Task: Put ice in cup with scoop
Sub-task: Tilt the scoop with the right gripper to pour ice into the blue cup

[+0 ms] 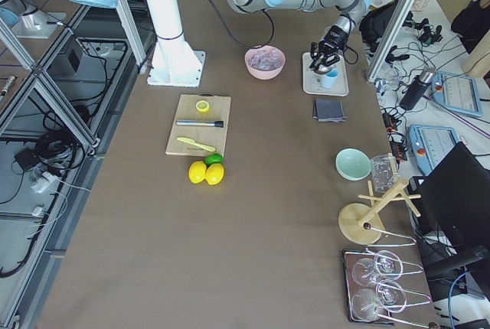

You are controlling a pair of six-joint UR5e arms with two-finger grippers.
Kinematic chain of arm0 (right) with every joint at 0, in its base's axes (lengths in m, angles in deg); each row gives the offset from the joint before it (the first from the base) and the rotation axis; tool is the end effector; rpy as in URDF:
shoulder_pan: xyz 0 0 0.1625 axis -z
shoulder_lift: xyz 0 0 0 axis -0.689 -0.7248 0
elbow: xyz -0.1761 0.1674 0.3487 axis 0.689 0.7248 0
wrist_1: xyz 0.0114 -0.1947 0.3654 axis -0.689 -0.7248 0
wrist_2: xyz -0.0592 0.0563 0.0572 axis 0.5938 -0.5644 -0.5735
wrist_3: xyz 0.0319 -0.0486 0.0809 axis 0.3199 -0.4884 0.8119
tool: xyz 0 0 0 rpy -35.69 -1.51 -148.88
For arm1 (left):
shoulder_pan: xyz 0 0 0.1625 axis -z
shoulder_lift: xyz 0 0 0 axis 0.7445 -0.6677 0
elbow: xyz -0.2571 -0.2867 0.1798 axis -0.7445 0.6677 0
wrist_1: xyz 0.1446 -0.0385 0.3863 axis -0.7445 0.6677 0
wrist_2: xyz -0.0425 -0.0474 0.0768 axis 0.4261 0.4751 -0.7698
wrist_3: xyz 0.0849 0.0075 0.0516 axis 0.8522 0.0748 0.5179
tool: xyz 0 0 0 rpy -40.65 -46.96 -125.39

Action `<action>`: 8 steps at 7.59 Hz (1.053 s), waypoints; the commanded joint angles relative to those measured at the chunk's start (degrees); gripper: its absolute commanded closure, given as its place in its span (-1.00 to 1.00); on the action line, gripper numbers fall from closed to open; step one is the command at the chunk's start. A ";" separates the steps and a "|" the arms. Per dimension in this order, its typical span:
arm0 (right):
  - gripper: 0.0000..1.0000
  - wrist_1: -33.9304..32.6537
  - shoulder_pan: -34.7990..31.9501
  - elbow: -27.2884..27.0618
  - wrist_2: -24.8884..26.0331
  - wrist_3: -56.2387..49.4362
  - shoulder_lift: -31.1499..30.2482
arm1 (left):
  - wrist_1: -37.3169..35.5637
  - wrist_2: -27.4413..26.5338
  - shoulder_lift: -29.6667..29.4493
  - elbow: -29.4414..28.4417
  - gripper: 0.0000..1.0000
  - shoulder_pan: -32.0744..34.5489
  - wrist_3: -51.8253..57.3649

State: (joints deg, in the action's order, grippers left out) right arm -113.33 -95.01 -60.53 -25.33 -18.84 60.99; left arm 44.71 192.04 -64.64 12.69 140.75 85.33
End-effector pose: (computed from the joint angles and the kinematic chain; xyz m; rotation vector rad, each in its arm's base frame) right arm -0.4521 -0.7329 0.1792 -0.5073 -0.2922 -1.1300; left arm -0.0816 -0.4760 0.6856 -0.1003 0.8366 -0.0858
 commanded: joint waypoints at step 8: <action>1.00 -2.87 0.13 -0.46 3.68 -2.57 0.91 | 0.00 0.01 -0.15 -0.35 -0.97 -0.09 0.00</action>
State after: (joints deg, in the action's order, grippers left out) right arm -116.32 -94.88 -60.87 -22.18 -21.40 61.56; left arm 44.71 192.05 -64.78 12.37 140.66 85.33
